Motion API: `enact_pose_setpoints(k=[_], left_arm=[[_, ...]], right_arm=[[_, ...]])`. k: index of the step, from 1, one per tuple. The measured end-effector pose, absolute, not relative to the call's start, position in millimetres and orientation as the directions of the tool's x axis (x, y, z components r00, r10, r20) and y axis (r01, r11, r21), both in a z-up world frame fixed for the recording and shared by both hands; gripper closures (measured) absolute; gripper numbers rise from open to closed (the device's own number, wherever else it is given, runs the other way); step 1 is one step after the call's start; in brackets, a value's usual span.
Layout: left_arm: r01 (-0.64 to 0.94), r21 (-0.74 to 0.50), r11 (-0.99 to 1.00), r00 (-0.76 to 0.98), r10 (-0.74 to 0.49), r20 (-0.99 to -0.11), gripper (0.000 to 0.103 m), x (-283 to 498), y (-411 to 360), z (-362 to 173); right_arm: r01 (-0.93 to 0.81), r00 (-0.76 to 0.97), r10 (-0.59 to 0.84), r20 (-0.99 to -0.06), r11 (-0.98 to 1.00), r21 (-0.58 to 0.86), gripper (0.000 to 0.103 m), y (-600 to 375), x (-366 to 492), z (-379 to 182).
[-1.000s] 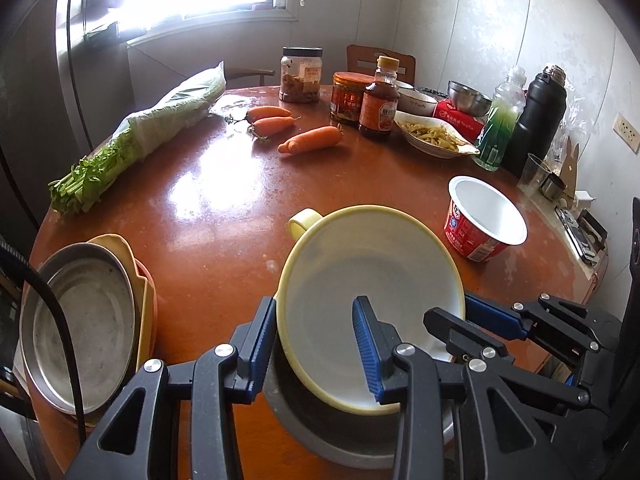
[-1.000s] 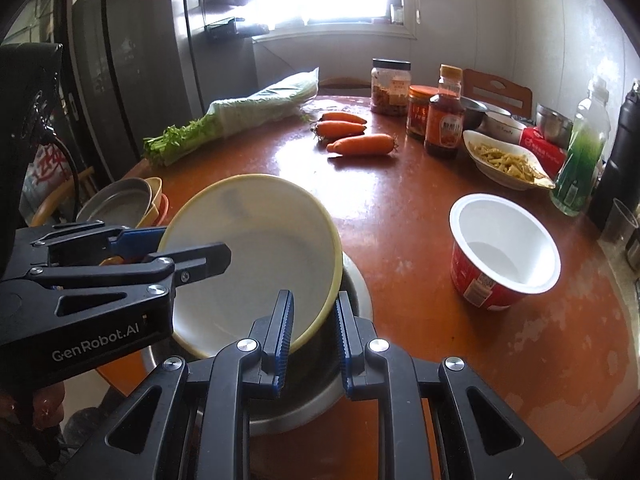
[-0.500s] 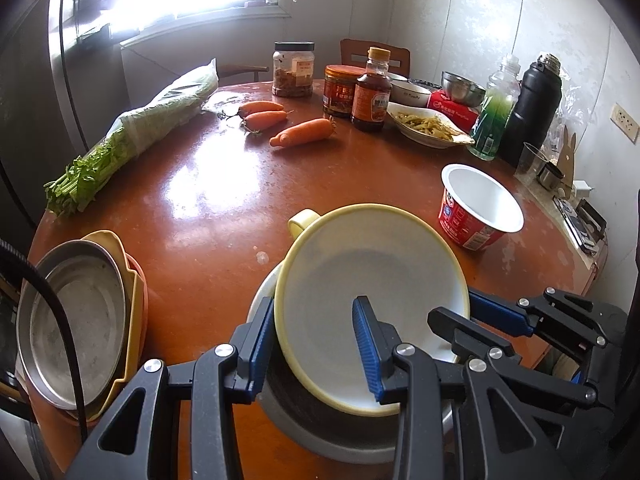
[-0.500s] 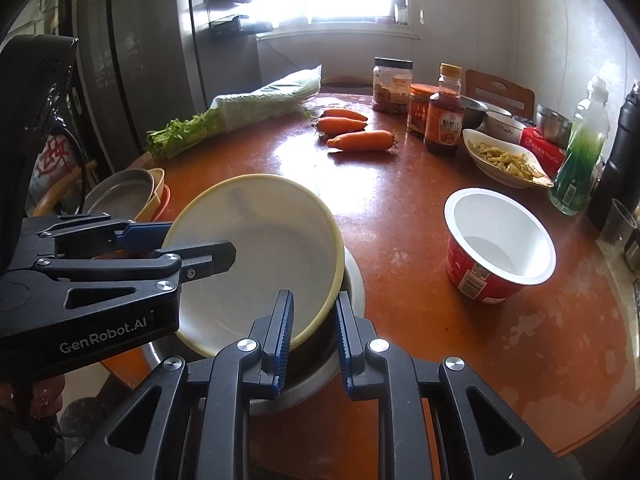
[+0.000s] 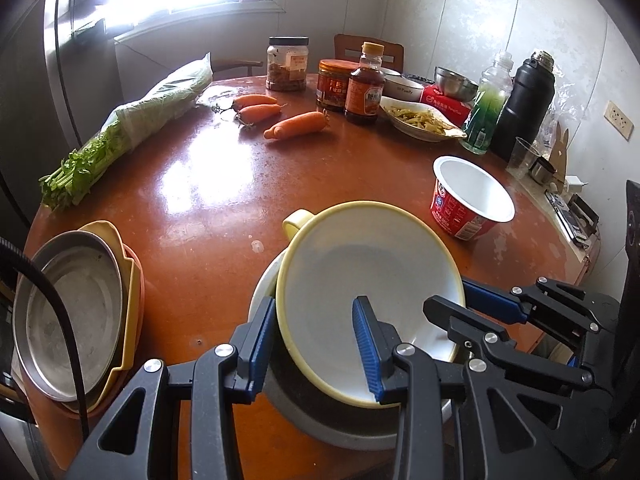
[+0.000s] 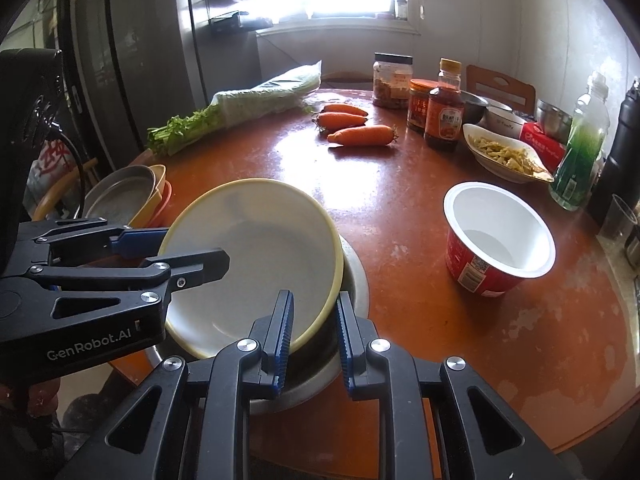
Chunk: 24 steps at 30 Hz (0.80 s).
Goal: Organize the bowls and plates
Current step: 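Lower the yellow bowl into the steel bowl with the left tool, then open the left tool to release the yellow bowl and withdraw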
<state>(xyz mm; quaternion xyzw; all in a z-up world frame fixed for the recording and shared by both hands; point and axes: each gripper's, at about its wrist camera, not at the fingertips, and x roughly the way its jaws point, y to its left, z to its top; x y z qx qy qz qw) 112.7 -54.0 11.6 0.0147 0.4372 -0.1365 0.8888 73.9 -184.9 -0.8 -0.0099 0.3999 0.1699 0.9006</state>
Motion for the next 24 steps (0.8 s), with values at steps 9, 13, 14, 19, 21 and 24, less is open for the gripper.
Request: enact_pose_setpoints(k=[9, 13, 14, 19, 21, 24], left_arm=[[0.265, -0.086, 0.960, 0.588, -0.232, -0.775, 0.064, 109.2, -52.1, 13.9], [0.266, -0.081, 0.961, 0.591, -0.229, -0.773, 0.064, 108.7, -52.0, 13.7], [0.266, -0.083, 0.960, 0.592, -0.230, -0.773, 0.064, 108.5, -51.8, 13.9], [0.272, -0.081, 0.959, 0.599, -0.235, -0.765, 0.061, 106.3, -52.6, 16.6], [0.271, -0.076, 0.960, 0.606, -0.231, -0.761, 0.059, 104.2, -52.9, 18.6], [0.269, -0.075, 0.960, 0.610, -0.230, -0.758, 0.058, 103.4, -52.5, 20.7]], right_arm=[[-0.306, 0.626, 0.292, -0.723, 0.945, 0.116, 0.081, -184.4, 74.4, 0.1], [-0.306, 0.625, 0.290, -0.725, 0.945, 0.113, 0.081, -185.1, 75.3, -0.5], [-0.305, 0.625, 0.290, -0.725, 0.945, 0.115, 0.081, -185.2, 75.6, -0.6], [-0.302, 0.625, 0.290, -0.725, 0.946, 0.118, 0.080, -185.5, 75.9, 0.9], [-0.301, 0.624, 0.293, -0.724, 0.946, 0.124, 0.077, -185.5, 75.9, 1.2], [-0.300, 0.626, 0.294, -0.722, 0.946, 0.125, 0.070, -185.1, 75.7, 2.2]])
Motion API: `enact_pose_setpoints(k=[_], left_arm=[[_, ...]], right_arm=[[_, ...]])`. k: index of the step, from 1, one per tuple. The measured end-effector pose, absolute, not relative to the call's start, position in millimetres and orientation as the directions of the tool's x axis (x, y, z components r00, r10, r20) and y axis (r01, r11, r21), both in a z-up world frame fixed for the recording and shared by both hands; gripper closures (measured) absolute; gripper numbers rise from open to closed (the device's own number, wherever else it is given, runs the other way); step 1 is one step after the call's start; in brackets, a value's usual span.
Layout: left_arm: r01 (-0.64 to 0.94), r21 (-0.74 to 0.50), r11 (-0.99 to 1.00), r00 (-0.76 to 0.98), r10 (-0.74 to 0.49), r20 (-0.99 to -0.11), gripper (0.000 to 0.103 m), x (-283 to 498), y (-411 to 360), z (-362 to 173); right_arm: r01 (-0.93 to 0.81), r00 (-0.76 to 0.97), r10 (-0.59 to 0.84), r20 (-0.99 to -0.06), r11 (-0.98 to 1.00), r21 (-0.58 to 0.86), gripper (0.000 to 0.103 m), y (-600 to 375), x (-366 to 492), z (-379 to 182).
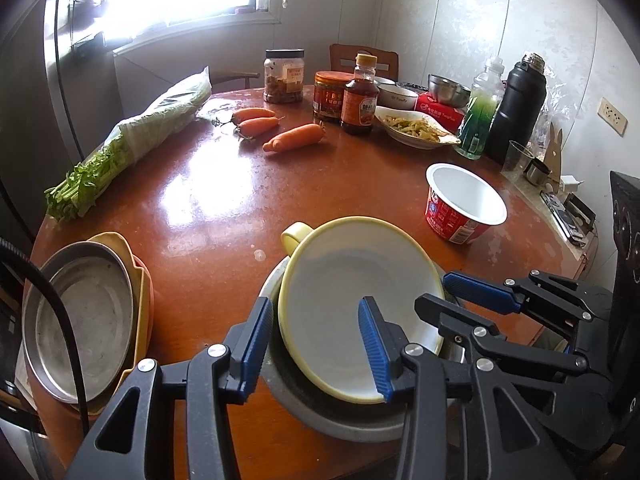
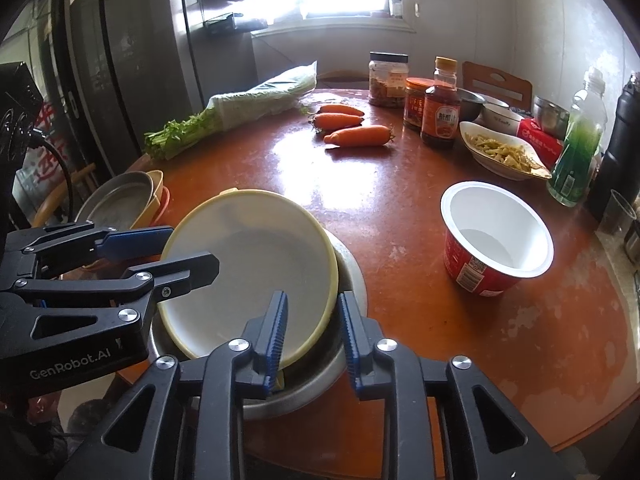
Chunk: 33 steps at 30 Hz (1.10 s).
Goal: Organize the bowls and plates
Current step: 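Open the left tool to release the yellow bowl and withdraw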
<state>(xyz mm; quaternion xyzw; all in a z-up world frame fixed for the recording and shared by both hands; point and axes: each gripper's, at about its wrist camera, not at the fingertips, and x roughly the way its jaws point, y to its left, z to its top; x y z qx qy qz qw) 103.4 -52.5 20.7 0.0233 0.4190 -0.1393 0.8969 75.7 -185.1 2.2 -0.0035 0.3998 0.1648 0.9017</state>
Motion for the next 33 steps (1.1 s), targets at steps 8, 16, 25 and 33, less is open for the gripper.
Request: enact_pose_setpoints(k=[8, 16, 25, 33], left_arm=[[0.267, -0.080, 0.960, 0.612, -0.234, -0.755, 0.056, 102.7, -51.2, 21.6], [0.255, -0.082, 0.963, 0.628, -0.229, -0.744, 0.050, 100.4, -47.8, 27.1], [0.239, -0.078, 0.968, 0.639, -0.218, -0.737, 0.046, 98.5, -45.7, 31.0], [0.238, -0.072, 0.969, 0.645, -0.213, -0.734, 0.042, 98.8, -49.8, 36.3]], right_arm=[[-0.286, 0.629, 0.290, -0.722, 0.949, 0.132, 0.066, -186.3, 75.2, 3.5], [-0.275, 0.637, 0.287, -0.716, 0.952, 0.136, 0.064, -189.3, 74.6, 7.7], [-0.267, 0.644, 0.288, -0.709, 0.953, 0.144, 0.052, -191.9, 72.1, 11.2], [-0.253, 0.661, 0.274, -0.698, 0.958, 0.137, 0.048, -200.1, 71.6, 19.2]])
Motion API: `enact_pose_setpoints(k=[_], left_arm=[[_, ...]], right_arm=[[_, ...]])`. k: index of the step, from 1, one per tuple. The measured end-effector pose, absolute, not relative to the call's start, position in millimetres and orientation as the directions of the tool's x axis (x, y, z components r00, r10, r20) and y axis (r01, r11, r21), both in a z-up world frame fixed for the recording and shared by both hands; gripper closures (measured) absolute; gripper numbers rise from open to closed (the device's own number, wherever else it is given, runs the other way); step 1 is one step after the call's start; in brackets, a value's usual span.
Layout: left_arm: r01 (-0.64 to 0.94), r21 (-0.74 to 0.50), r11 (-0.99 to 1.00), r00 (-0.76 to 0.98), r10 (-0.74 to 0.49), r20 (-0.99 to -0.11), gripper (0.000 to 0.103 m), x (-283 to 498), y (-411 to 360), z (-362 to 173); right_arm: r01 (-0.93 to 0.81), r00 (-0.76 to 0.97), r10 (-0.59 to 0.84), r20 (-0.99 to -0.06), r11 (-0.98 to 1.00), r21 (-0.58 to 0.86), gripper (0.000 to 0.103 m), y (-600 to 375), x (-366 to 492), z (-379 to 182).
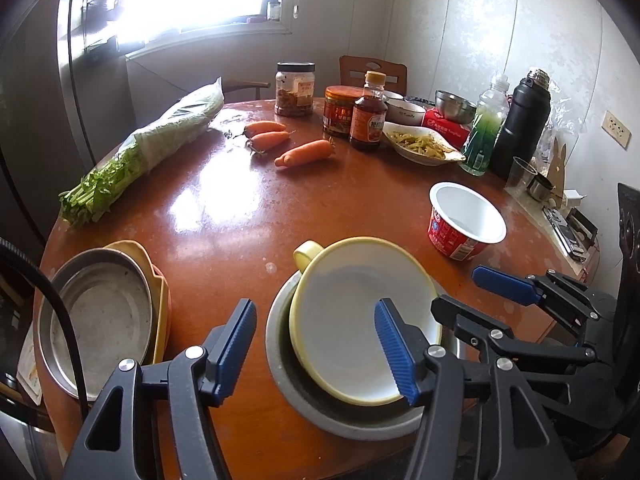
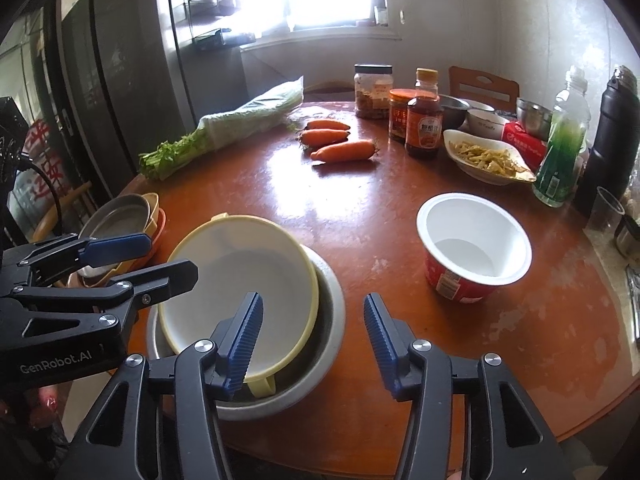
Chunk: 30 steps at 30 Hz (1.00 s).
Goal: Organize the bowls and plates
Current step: 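Open the left tool to release the yellow bowl and withdraw, then move the left tool to the white red-printed bowl and grasp its rim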
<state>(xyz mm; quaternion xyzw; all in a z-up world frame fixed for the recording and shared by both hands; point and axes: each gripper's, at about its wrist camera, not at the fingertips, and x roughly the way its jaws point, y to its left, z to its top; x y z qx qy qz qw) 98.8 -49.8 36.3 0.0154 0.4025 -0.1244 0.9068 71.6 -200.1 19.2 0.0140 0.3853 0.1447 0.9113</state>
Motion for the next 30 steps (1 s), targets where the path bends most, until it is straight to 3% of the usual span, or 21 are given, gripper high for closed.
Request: enact_pose_setpoints(k=[30], left_arm=[[0.237, -0.073, 0.969, 0.673, -0.218, -0.706, 0.036, 137.0, -102.5, 62.4]], right_arm=[[-0.154, 0.742, 0.189, -0.644, 0.982, 0.111, 0.037, -266.4, 99.5, 50.0]])
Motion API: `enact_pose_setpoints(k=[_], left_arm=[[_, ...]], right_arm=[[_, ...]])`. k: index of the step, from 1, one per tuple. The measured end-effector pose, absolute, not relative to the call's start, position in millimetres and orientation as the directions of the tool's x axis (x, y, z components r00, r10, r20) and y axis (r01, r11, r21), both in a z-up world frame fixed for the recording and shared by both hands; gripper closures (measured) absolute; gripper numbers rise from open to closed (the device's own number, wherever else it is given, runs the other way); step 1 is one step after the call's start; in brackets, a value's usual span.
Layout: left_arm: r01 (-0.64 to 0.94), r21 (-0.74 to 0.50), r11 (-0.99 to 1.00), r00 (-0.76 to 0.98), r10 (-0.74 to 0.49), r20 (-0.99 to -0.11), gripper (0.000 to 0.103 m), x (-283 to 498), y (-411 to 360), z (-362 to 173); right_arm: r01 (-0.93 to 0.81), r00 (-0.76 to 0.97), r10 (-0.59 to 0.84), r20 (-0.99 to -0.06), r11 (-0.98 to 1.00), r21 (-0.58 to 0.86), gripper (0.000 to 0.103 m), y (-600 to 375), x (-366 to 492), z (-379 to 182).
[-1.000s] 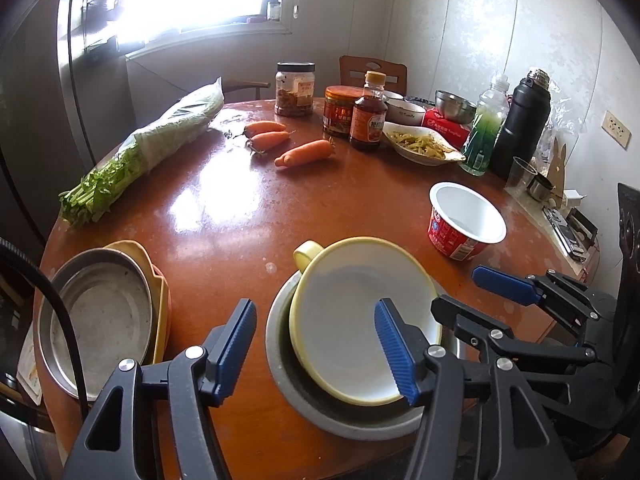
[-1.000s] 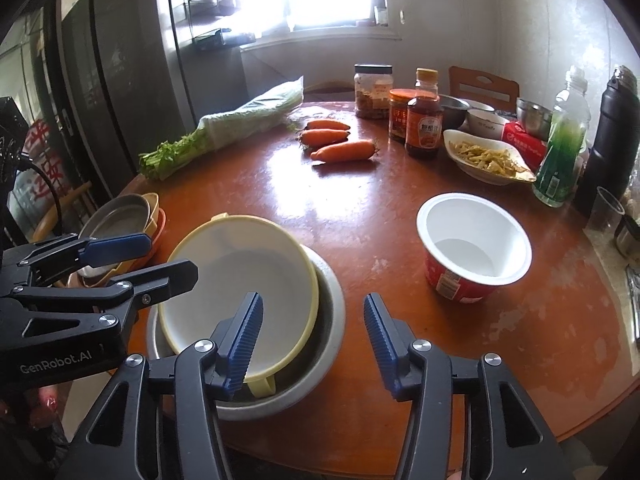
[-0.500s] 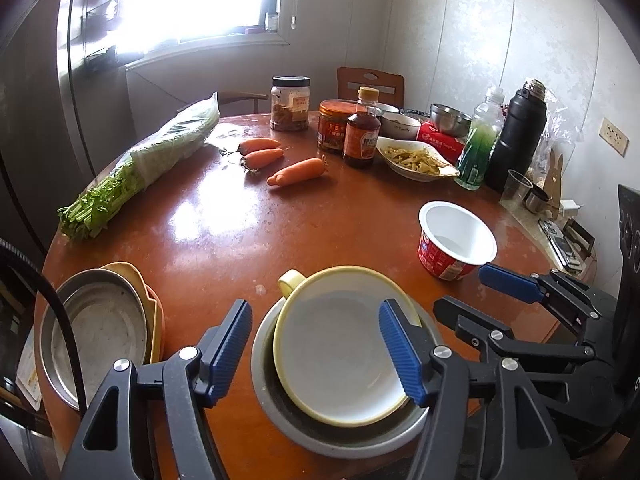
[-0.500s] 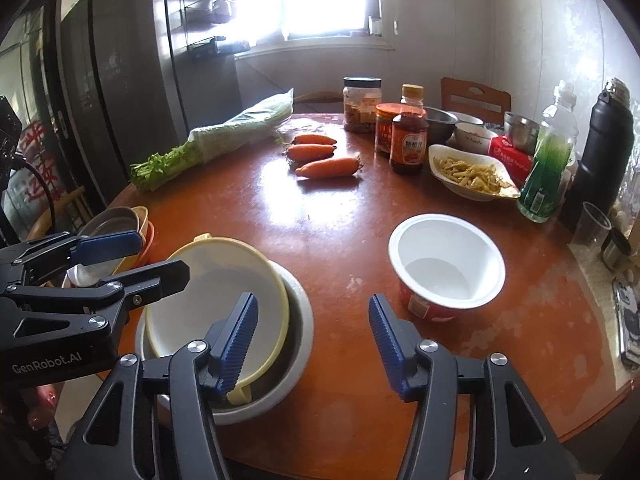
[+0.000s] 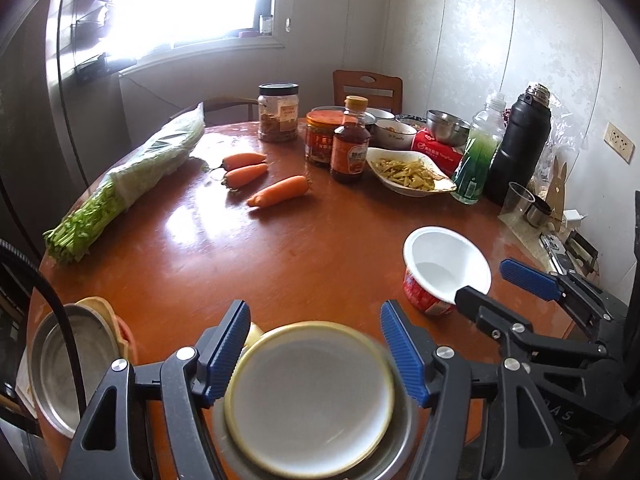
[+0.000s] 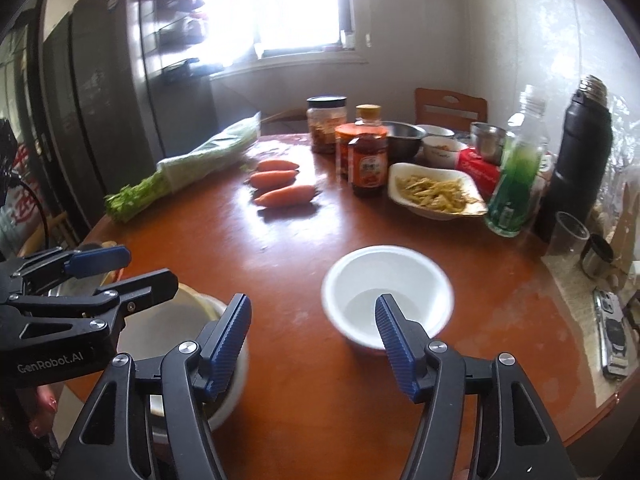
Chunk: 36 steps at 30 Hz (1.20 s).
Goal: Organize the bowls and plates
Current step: 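Move the left tool to the white red-printed bowl and grasp its rim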
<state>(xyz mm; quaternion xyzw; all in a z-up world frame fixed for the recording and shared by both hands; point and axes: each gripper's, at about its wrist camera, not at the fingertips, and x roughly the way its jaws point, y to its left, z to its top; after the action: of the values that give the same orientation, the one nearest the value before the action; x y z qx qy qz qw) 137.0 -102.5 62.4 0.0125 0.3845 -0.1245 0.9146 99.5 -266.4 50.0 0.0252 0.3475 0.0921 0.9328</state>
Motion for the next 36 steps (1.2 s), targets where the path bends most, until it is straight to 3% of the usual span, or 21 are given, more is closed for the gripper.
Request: enact_pose_setpoints(k=[11, 19, 27, 36], left_arm=[[0.266, -0.105, 0.958, 0.635, -0.257, -0.729, 0.036, 169.3, -146.3, 58.7], [0.285, -0.112, 0.952, 0.568, -0.262, -0.780, 0.036, 198.0, -179.1, 37.6], [0.283, -0.089, 0.955, 0.527, -0.232, -0.818, 0.036, 217.4, -188.8, 19.3], [0.288, -0.082, 0.954, 0.511, -0.226, -0.830, 0.036, 220.5, -188.4, 9.5]], right_arm=[[-0.041, 0.750, 0.108, -0.653, 0.992, 0.117, 0.036, -326.4, 115.5, 46.9], [-0.033, 0.679, 0.135, -0.722, 0.988, 0.154, 0.037, -341.1, 147.7, 11.3], [-0.062, 0.634, 0.161, -0.757, 0.985, 0.159, 0.055, -333.9, 163.1, -14.4], [-0.118, 0.626, 0.182, -0.758, 0.983, 0.139, 0.057, -319.7, 160.3, -17.2]])
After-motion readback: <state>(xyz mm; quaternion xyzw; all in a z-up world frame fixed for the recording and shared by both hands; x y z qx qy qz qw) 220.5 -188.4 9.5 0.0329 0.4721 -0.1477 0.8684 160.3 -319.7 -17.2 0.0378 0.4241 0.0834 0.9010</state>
